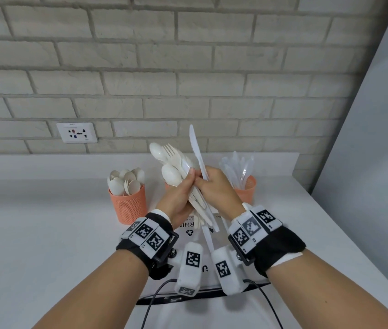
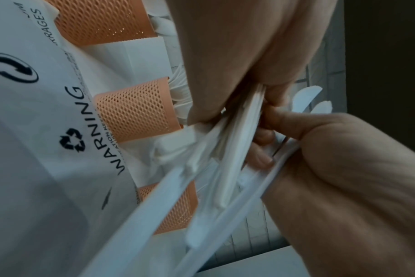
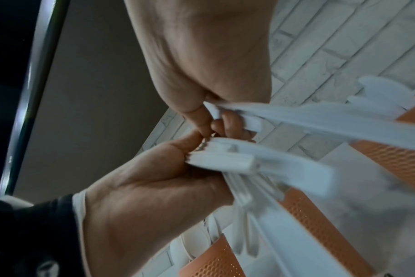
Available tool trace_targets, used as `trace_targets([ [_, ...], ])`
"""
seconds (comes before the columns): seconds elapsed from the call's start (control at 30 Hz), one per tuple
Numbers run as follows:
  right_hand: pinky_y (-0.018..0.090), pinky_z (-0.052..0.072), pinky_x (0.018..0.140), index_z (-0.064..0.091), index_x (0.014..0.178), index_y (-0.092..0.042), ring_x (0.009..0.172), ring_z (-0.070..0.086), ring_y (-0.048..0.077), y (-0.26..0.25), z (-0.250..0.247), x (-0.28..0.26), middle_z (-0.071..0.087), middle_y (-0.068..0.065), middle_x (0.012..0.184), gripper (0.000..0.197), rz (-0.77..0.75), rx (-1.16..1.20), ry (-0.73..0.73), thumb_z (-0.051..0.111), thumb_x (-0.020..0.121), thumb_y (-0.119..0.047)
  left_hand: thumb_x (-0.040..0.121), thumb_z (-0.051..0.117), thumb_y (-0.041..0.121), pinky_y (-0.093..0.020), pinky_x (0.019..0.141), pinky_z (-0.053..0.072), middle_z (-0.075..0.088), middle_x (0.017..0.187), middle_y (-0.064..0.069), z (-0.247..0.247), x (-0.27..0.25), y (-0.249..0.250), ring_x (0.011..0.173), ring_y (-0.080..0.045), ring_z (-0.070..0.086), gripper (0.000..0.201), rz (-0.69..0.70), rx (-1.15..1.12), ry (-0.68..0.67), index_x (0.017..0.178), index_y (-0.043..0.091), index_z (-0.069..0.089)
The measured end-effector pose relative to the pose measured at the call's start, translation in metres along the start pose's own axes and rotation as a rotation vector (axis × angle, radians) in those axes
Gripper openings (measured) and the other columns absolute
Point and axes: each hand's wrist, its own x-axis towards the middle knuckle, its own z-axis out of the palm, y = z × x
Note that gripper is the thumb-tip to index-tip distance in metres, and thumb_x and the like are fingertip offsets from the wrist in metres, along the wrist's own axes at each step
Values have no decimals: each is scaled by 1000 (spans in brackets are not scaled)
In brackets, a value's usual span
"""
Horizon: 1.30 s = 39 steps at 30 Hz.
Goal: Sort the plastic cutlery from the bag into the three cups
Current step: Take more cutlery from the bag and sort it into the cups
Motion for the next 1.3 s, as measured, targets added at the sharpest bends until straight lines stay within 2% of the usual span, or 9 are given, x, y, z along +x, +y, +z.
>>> trace_targets([
  [0.17, 20, 45, 70, 46, 108, -4, 86, 59, 16, 1, -10, 1, 63, 6, 94, 20, 48, 58, 79, 35, 99, -18, 98, 40, 30, -24, 69, 50, 68, 73, 5, -3, 5, -2, 70, -9, 60, 31, -11, -58, 45, 79, 16, 60],
  [0.3, 9, 35, 69, 51, 106, -11, 78, 48, 8, 2, -28, 6, 52, -3, 81, 21, 69, 96, 145, 32, 101, -19, 93, 53, 21, -26, 68, 45, 61, 93, -2, -5, 14, -4, 68, -10, 49, 12, -58, -126, 178, 86, 13, 58],
  [0.43, 22, 45, 82, 49, 72, -17, 81, 51, 7, 4, -57, 24, 54, -9, 89, 31, 34, 132, 245, 36, 100, -19, 92, 54, 18, -25, 61, 46, 60, 81, 2, -3, 18, -3, 63, -9, 48, 9, -94, -145, 184, 87, 12, 59],
  [0.5, 12, 43, 68, 52, 80, -13, 76, 49, 1, 6, -71, 37, 55, -6, 88, 26, -11, 188, 316, 35, 100, -17, 91, 56, 20, -25, 63, 45, 60, 83, 3, -5, 20, -3, 66, -8, 48, 9, -110, -169, 173, 89, 13, 61],
  [0.57, 18, 42, 63, 51, 93, -15, 68, 51, 6, 10, -81, 50, 52, -4, 74, 19, -44, 278, 406, 33, 101, -16, 90, 57, 21, -25, 65, 44, 59, 86, 3, -5, 23, -3, 69, -7, 49, 8, -110, -195, 172, 89, 14, 62],
  [0.8, 19, 46, 71, 44, 109, -15, 64, 51, 9, 53, -86, 80, 49, -2, 68, 14, -82, 238, 453, 32, 101, -19, 89, 59, 20, -21, 54, 51, 61, 85, 1, 4, 32, 1, 68, -9, 50, 7, -20, -179, 141, 85, 14, 61],
  [0.97, 23, 46, 72, 45, 104, -12, 68, 54, 10, 90, -80, 80, 53, 1, 76, 9, 78, 184, 309, 42, 98, -17, 89, 58, 21, -22, 61, 47, 58, 81, 2, -1, 34, 2, 67, -9, 48, 24, -3, -186, 82, 68, 18, 70],
  [1.13, 35, 48, 82, 55, 101, -7, 92, 62, 27, 103, -73, 83, 63, 11, 97, 18, 130, 83, 265, 50, 95, -23, 83, 56, 2, -19, 64, 47, 61, 83, -1, -1, 32, 3, 61, -8, 52, 14, -8, -257, 69, 82, 16, 59],
  [1.3, 27, 40, 94, 49, 122, -14, 106, 50, 17, 94, -75, 86, 52, 7, 115, 53, 17, 43, 392, 75, 76, -25, 85, 48, -3, -22, 70, 42, 62, 80, -1, -6, 30, 7, 60, -8, 50, 23, -55, -358, 26, 76, 17, 55],
])
